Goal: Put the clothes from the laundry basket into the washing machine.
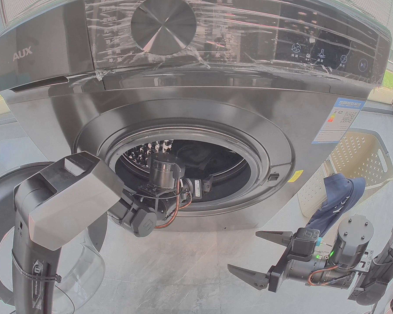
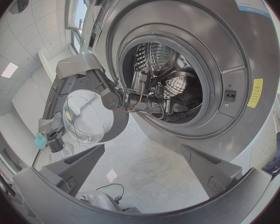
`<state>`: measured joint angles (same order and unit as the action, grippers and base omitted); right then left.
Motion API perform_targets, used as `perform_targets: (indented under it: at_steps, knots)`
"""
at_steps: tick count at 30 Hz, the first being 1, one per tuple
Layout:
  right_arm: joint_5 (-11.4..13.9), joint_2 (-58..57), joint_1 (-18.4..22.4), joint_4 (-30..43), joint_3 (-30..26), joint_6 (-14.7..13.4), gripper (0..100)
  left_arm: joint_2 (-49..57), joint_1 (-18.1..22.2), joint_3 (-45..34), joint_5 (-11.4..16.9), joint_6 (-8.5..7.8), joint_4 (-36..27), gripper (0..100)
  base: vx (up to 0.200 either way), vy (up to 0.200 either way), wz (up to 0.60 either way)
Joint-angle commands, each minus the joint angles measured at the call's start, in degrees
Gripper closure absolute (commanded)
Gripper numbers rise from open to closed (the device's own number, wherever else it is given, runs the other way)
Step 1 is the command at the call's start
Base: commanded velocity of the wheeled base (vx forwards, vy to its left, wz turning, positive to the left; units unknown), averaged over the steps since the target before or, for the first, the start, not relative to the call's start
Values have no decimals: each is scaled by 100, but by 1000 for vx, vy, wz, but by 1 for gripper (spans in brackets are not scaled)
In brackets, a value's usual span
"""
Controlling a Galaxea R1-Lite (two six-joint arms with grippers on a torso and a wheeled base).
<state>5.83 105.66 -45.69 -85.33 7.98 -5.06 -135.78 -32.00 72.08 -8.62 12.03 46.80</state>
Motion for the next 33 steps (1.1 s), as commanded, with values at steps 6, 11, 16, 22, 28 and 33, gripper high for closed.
perform_targets:
  at_steps: [6,11,16,22,28,33]
  knots:
    - [-3,16,-10,-1,10,-4,0,-159,159,183,-17,10,-118,100,0,0,0]
    - [-3,16,-10,-1,19,-4,0,-203,203,491,18,89,-39,100,0,0,0]
    - [-3,16,-10,-1,28,-4,0,-300,221,1080,18,484,119,100,0,0,0]
    - [-3,16,-10,-1,36,-13,0,-581,300,1800,-79,660,506,100,0,0,0]
    - [-3,16,-19,-1,45,-13,0,-1021,361,2600,-166,607,892,100,0,0,0]
    - [6,25,-19,-1,36,-13,0,-1240,379,2996,-272,590,910,100,0,0,0]
